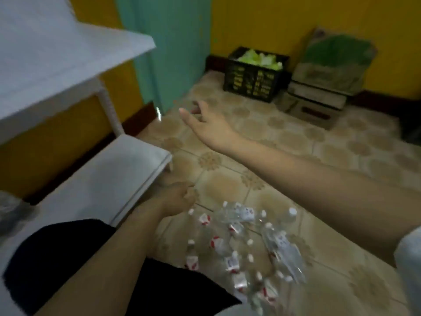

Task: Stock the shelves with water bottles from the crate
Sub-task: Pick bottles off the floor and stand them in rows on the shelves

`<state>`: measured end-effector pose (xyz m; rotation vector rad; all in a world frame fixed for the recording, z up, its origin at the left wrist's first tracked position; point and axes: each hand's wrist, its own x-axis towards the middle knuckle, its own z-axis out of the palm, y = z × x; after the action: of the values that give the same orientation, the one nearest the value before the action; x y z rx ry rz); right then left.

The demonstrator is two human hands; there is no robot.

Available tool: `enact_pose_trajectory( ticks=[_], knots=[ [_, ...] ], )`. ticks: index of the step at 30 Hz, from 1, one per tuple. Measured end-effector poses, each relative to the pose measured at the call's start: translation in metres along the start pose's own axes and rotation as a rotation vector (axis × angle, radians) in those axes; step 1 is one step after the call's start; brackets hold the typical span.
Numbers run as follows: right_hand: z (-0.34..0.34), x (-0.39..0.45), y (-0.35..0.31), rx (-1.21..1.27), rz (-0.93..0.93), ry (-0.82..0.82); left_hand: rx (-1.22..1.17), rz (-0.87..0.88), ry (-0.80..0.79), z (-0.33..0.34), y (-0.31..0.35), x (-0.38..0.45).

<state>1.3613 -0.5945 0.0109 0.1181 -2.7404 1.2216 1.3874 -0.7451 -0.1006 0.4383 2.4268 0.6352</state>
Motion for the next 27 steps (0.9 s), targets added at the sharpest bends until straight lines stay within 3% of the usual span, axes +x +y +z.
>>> enact_pose_trajectory(
  ticks=[3, 7, 11, 16, 23, 25, 27],
  knots=[
    [0.003, -0.036, 0.113, -0.027, 0.281, -0.052, 0.158, -0.043, -0.296, 0.06, 0.023, 0.052],
    [0.038, -0.097, 0.259, -0.167, 0.612, -0.173, 0.212, -0.034, -0.401, 0.119, 0.036, 0.099],
    [0.107, -0.158, 0.349, -0.202, 0.755, -0.434, 0.268, -0.12, -0.523, 0.161, 0.009, 0.122],
    [0.197, -0.198, 0.39, -0.105, 0.834, -0.661, 0.242, -0.275, -0.523, 0.17, -0.015, 0.136],
    [0.264, -0.221, 0.435, -0.285, 0.667, -0.636, 0.063, -0.372, -0.432, 0.177, -0.027, 0.148],
    [0.259, -0.215, 0.433, -0.159, 0.708, -0.632, 0.023, -0.394, -0.431, 0.176, -0.029, 0.15],
    [0.244, -0.207, 0.421, 0.151, 0.861, -0.624, -0.001, -0.416, -0.424, 0.175, -0.032, 0.152]
  ],
)
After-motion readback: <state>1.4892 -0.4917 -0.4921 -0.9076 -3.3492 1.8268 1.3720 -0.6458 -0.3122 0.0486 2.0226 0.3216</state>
